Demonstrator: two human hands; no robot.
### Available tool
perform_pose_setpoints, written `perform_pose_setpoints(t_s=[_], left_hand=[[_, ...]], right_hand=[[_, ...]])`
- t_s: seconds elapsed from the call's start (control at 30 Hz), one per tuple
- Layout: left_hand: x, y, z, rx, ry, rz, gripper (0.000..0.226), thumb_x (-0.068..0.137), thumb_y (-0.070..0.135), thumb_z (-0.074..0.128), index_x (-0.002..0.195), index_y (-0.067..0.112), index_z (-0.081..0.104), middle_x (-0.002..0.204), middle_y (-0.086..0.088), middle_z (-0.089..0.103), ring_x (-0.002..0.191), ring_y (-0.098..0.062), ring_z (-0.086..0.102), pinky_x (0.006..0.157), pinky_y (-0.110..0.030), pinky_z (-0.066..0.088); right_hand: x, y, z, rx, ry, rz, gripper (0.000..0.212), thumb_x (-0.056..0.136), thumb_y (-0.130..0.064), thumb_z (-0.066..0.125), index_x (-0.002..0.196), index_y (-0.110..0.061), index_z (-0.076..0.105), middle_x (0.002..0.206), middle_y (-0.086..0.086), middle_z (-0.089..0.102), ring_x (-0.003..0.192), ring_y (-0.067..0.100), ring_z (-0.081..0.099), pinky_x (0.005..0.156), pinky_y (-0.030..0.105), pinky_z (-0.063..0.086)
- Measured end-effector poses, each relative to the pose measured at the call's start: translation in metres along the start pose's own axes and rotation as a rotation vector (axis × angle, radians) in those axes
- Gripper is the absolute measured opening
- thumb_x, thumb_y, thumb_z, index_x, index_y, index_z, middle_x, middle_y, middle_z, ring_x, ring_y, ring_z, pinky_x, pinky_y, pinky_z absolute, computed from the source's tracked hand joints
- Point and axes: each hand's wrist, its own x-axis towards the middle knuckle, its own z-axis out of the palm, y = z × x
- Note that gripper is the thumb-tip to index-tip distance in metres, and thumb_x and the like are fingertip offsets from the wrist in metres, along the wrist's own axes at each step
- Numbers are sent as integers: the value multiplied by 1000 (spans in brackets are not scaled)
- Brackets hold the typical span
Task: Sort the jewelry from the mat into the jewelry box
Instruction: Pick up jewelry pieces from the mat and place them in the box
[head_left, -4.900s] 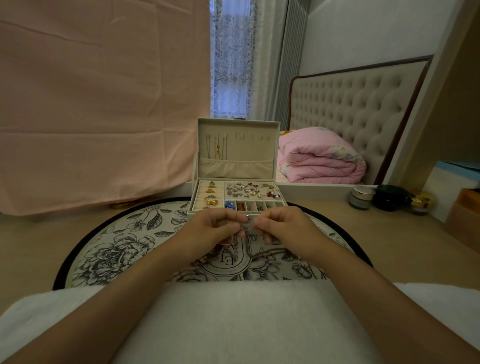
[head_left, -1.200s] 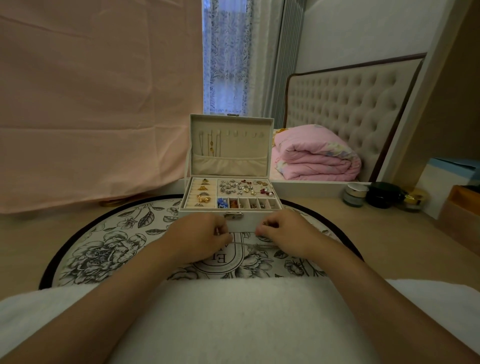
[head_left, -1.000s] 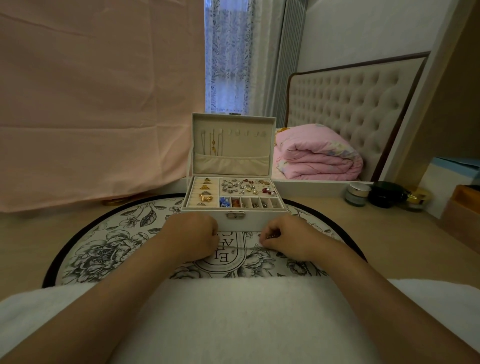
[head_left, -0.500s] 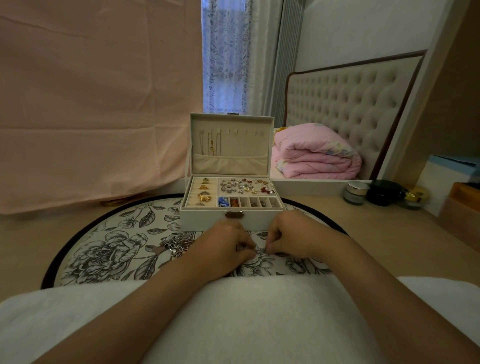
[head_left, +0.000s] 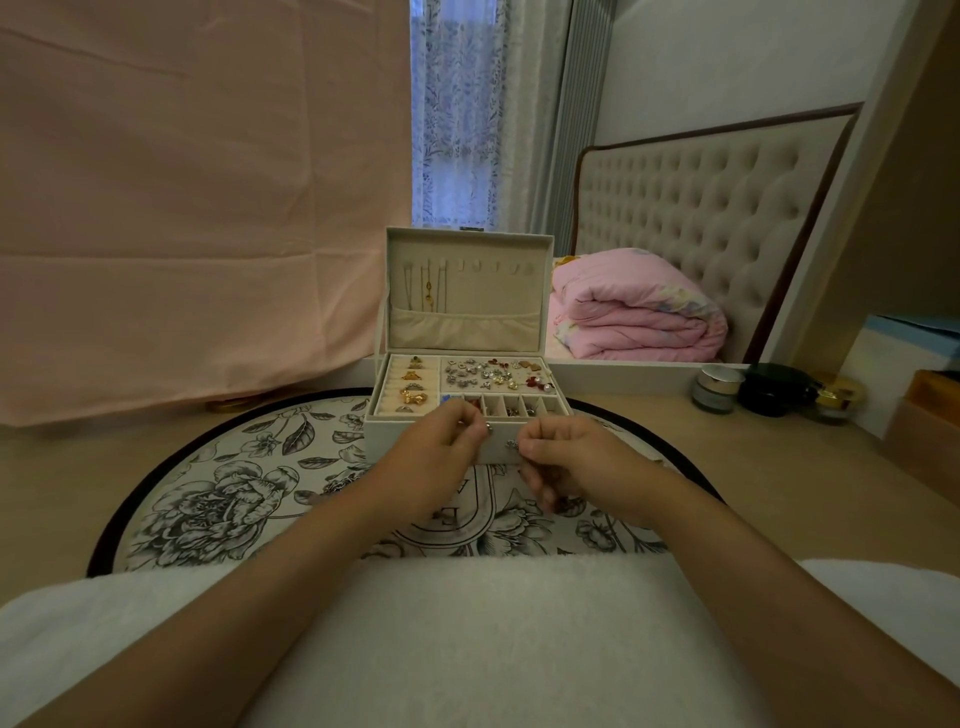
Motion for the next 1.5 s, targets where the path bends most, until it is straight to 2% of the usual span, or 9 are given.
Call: perform_pose_setpoints(t_s=[0.17,0.33,0.47,0.7,0.9,1.03,1.13,1.33,1.5], left_hand=[[-4,4,-9,18,-216,-7,17,90,43,66,92,29,74,85,-8,66,77,-16,57,77,-31,48],[-6,9,-7,-10,-215,-121,25,98,37,56,85,20,68,72,-2,53,64,-13,46,60,-24,40],[-5,10,-16,-116,-240,-203,22,100,19,49,86,9,62,81,-6,70,78,-20,67,82,-34,55],[0,7,-31,190,-247,-277,24,95,24,54,74,15,60,60,1,56,45,-11,43,48,-22,37],[-1,14,-34,497,-234,-174,17,94,29,59,98,30,76,95,12,71,87,-6,65,82,-26,52],[-5,15,-13,-89,-242,-66,30,97,17,59,125,25,66,116,7,72,111,-9,66,101,-29,48],[-6,11,-6,-354,-205,-120,19,95,8,61,112,8,69,97,-7,76,92,-19,71,89,-27,56],[-6,8,-13,-301,-186,-137,11,96,10,60,101,7,69,79,0,69,65,-10,59,63,-26,54],[-7,7,-14,-136,-150,-63,9,95,16,62,98,16,71,74,8,69,58,-6,48,55,-17,40]], right_hand=[[-2,-5,-3,23,-6,-7,14,101,-10,51,90,-10,58,67,6,58,42,9,32,42,22,23],[-1,-4,-3,-11,40,-24,19,104,-15,49,89,-11,61,74,4,63,46,11,32,44,23,22],[-1,-6,-5,-60,107,-75,25,107,-19,44,88,-11,59,67,-6,63,43,8,32,41,20,28],[3,-2,-3,-262,182,-106,14,101,-16,57,90,-18,65,62,-7,57,48,0,44,49,12,37],[-1,-9,3,-250,92,-111,15,102,-13,55,91,-16,65,56,-6,54,45,1,41,48,11,36],[-4,-14,5,-193,87,-120,13,102,-13,55,97,-10,66,58,-1,54,43,2,41,44,11,34],[-4,-16,4,-136,98,-121,11,101,-12,56,99,-7,65,58,1,54,41,3,39,42,13,33],[-4,-15,4,-169,121,-143,9,98,-7,59,103,-5,66,67,6,63,41,-1,49,44,9,37],[-2,-11,1,-293,183,-161,15,88,-11,75,101,-18,76,86,2,77,84,19,73,80,29,59]])
